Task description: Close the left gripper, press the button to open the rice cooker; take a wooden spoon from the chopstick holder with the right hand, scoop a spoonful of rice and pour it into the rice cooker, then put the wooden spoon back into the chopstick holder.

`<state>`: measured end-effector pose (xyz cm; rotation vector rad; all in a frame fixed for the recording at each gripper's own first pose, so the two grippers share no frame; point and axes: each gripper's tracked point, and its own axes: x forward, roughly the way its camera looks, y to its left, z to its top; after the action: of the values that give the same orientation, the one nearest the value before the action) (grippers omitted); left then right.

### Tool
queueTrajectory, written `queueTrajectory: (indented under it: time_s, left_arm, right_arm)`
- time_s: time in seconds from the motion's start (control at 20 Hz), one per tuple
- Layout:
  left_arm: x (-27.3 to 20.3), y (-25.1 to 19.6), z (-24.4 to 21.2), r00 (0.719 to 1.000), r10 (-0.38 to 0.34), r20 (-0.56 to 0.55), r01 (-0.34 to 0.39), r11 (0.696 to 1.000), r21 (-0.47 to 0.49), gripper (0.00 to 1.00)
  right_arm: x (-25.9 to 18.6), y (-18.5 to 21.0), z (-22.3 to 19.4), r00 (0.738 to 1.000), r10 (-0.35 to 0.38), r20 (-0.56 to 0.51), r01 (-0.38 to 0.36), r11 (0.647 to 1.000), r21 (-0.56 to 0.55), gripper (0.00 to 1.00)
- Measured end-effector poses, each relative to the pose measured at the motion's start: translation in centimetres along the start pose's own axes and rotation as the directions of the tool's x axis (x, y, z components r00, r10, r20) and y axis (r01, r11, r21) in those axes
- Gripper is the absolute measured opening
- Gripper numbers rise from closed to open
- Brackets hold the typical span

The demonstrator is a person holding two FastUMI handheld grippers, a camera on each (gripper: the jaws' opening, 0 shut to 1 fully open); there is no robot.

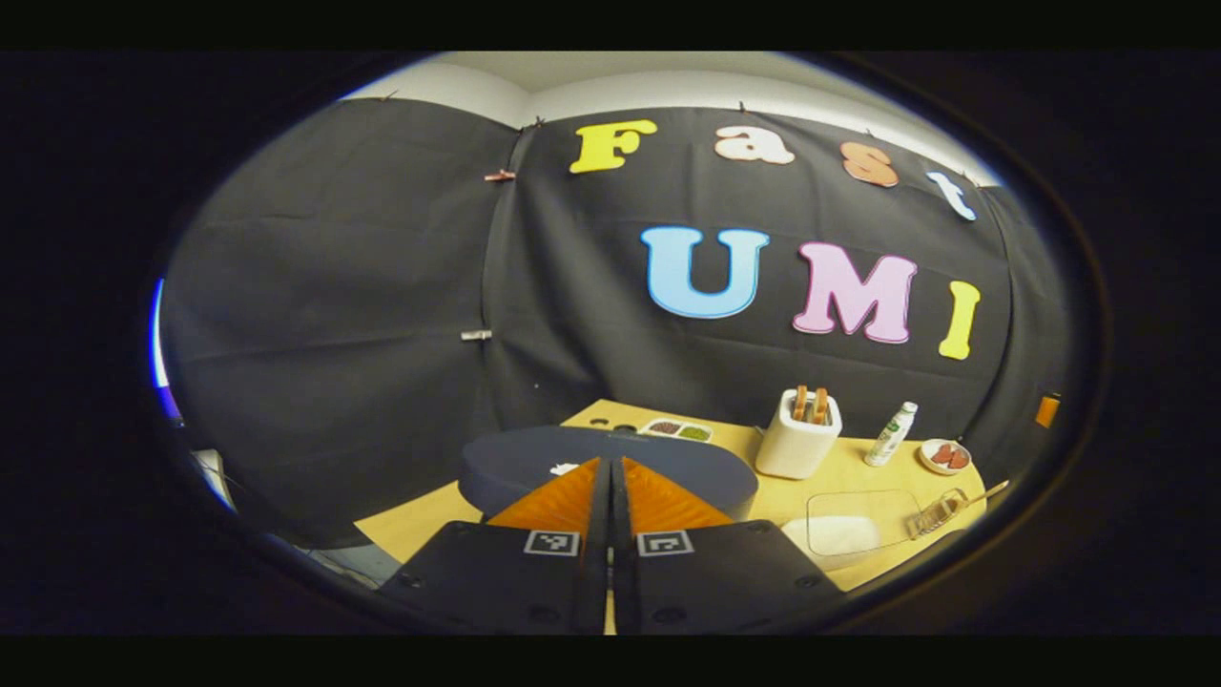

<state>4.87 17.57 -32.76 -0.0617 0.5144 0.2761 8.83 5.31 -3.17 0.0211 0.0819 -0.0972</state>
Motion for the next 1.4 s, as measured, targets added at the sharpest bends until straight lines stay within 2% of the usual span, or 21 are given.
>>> queueTrajectory:
  time_s: [0.2, 0.25, 0.4, 0.45, 0.5, 0.55, 0.6, 0.65, 0.7, 0.8, 0.95, 1.15, 1.25, 1.4]
  left_arm:
    - [-1.5, -0.1, 2.4, 0.997, 0.021, 0.080, -0.021, 1.000, -0.001, 0.10]
    - [-2.1, -0.3, 2.5, 0.996, 0.018, 0.087, -0.016, 1.000, -0.017, 0.14]
    - [-3.1, -0.8, 2.5, 0.995, 0.014, 0.099, -0.010, 0.999, -0.032, 0.40]
    - [-3.3, -0.8, 2.5, 0.995, 0.011, 0.104, -0.008, 1.000, -0.029, 0.44]
    - [-3.5, -1.0, 2.6, 0.994, 0.009, 0.107, -0.006, 1.000, -0.024, 0.55]
    - [-3.8, -1.1, 2.6, 0.994, 0.006, 0.109, -0.004, 1.000, -0.019, 0.57]
    - [-4.0, -1.2, 2.8, 0.994, 0.004, 0.110, -0.003, 1.000, -0.015, 0.63]
    - [-4.2, -1.3, 2.9, 0.993, 0.004, 0.116, -0.002, 1.000, -0.012, 0.61]
    - [-4.5, -1.6, 3.2, 0.993, 0.001, 0.122, 0.001, 1.000, -0.013, 0.69]
    - [-5.0, -1.3, 3.6, 0.990, 0.026, 0.136, -0.027, 1.000, 0.006, 0.72]
    - [-5.8, -2.8, 4.0, 0.990, 0.002, 0.144, -0.004, 1.000, 0.010, 0.74]
    - [-6.6, -3.9, 4.6, 0.987, -0.005, 0.160, 0.002, 1.000, 0.022, 0.75]
    - [-7.0, -4.7, 4.8, 0.987, -0.012, 0.159, 0.008, 1.000, 0.021, 0.75]
    - [-7.3, -5.2, 4.7, 0.988, -0.010, 0.155, 0.005, 1.000, 0.030, 0.75]
  right_arm:
    - [-0.2, -1.2, -0.9, 1.000, -0.012, -0.010, 0.012, 1.000, 0.002, 0.78]
    - [-0.2, -1.6, -1.2, 1.000, -0.017, -0.015, 0.017, 1.000, 0.004, 0.78]
    - [0.0, -2.9, -2.3, 0.999, -0.038, -0.031, 0.039, 0.999, 0.008, 0.78]
    - [0.0, -3.4, -2.7, 0.998, -0.046, -0.037, 0.047, 0.999, 0.009, 0.78]
    - [0.2, -4.0, -3.1, 0.998, -0.056, -0.041, 0.056, 0.998, 0.010, 0.78]
    - [0.2, -4.6, -3.6, 0.997, -0.067, -0.048, 0.067, 0.998, 0.011, 0.78]
    - [0.4, -5.3, -4.1, 0.995, -0.081, -0.056, 0.082, 0.997, 0.011, 0.78]
    - [0.5, -6.1, -4.7, 0.993, -0.095, -0.065, 0.096, 0.995, 0.014, 0.78]
    - [0.7, -6.8, -5.4, 0.991, -0.107, -0.076, 0.109, 0.994, 0.022, 0.78]
    - [1.1, -8.3, -6.8, 0.986, -0.129, -0.103, 0.135, 0.990, 0.048, 0.78]
    - [1.5, -10.7, -9.4, 0.973, -0.165, -0.161, 0.184, 0.977, 0.107, 0.79]
    - [1.6, -13.7, -13.3, 0.943, -0.215, -0.254, 0.268, 0.943, 0.198, 0.78]
    - [1.6, -14.9, -15.3, 0.929, -0.223, -0.294, 0.298, 0.924, 0.239, 0.79]
    - [2.1, -15.9, -17.7, 0.924, -0.211, -0.319, 0.311, 0.901, 0.303, 0.79]
